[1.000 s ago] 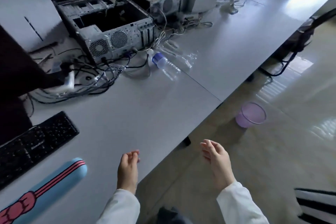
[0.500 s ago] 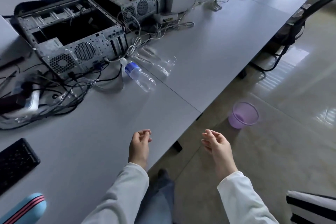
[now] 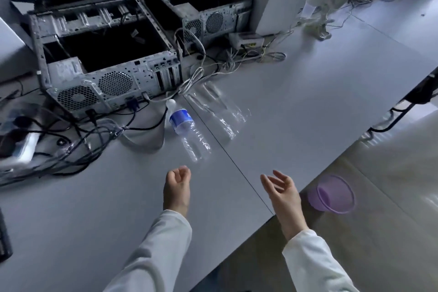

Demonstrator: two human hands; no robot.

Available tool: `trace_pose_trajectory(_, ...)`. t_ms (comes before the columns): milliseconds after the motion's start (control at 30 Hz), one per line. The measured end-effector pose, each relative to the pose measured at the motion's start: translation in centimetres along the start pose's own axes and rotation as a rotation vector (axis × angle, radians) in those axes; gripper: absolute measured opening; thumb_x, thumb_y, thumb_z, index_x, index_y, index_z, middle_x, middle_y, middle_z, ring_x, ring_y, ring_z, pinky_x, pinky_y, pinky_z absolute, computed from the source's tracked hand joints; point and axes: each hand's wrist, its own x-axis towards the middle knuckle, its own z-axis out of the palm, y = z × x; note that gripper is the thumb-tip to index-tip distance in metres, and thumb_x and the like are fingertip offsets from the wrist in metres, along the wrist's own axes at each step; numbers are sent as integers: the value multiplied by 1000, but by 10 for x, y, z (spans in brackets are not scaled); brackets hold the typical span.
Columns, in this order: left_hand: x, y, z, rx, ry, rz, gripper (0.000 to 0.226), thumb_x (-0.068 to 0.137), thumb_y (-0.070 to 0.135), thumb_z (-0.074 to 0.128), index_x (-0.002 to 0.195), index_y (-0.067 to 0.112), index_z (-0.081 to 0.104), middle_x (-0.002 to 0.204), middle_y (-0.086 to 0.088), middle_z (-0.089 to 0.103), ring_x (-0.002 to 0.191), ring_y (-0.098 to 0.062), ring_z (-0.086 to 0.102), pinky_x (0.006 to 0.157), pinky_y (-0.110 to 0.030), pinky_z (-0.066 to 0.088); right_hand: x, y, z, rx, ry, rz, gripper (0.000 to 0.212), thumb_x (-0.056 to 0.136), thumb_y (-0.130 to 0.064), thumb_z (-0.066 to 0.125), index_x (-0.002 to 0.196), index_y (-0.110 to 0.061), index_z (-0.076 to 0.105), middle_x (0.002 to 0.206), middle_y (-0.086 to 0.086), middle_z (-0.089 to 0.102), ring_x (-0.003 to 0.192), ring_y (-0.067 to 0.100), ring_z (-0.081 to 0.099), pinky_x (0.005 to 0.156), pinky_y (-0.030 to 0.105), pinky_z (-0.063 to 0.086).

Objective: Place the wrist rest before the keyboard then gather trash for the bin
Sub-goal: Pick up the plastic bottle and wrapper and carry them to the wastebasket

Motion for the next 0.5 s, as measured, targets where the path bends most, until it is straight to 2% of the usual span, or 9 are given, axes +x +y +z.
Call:
trace_pose_trajectory(67, 8, 5, 2, -20, 34, -2, 25, 88, 17, 52, 111, 5, 53, 124, -17, 59, 114, -32, 57, 100, -39, 41, 12, -3, 12, -56, -30, 0, 56, 77, -32, 68, 126, -15, 47, 119, 6, 57, 103, 18, 55, 84, 24, 41)
trace_pose_trajectory(167, 22, 12, 4, -34, 80, -7, 39, 88, 14, 51, 124, -2, 47, 132, -18, 55, 121, -31, 53, 99, -31, 38, 36, -9, 28, -169, -44, -30, 63, 74, -34, 71, 127, -13, 46, 125, 9, 54, 104, 18, 52, 90, 28, 40)
trace_pose_trajectory(300, 41, 20, 10, -68, 139, -39, 48, 87, 16, 54, 131, 1, 42, 135, -16, 52, 123, -27, 52, 95, -25, 35, 72, -25, 49, -384, -50, -156, 77, 69, -40, 74, 133, -12, 41, 128, 11, 50, 122, 25, 42, 106, 35, 30)
trace_pose_trajectory(367, 49, 26, 17, -73, 167, -50, 51, 86, 18, 56, 132, 4, 41, 136, -15, 52, 124, -26, 51, 96, -25, 34, 91, -36, 59, -506, -46, -222, 87, 67, -42, 74, 137, -9, 35, 131, 15, 47, 127, 29, 35, 105, 31, 22)
trace_pose_trajectory(500, 65, 36, 34, -63, 250, -76, 55, 84, 20, 58, 134, 5, 40, 139, -15, 50, 126, -23, 50, 94, -23, 33, 131, -52, 78, -722, -87, -362, 104, 63, -53, 72, 142, -5, 24, 136, 19, 39, 129, 34, 28, 107, 31, 13)
